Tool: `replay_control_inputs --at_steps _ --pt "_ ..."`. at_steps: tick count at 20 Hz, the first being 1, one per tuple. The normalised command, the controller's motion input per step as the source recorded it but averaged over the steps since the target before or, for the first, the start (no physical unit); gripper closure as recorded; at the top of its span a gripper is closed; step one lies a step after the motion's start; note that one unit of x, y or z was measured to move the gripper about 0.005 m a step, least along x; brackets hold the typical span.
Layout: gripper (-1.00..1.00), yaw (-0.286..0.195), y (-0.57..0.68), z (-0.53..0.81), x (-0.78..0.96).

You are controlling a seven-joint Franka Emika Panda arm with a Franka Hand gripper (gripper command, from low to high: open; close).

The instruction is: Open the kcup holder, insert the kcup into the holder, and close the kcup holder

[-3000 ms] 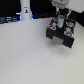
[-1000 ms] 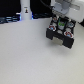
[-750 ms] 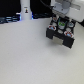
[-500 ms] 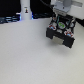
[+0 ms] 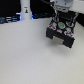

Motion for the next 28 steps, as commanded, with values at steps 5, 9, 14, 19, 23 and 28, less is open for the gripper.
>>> replay_control_inputs --at_steps 5,9,14,19,23,28 --pt "-1.00 0.021 -0.51 0.28 0.62" --pt "-1.00 0.014 -0.49 0.18 0.65" --pt "-1.00 0.025 -0.39 0.07 0.68" --pt "-1.00 0.051 -0.26 0.00 0.68" --pt "-1.00 0.063 -0.06 -0.02 0.74" --pt "-1.00 0.133 0.13 -0.18 0.44"
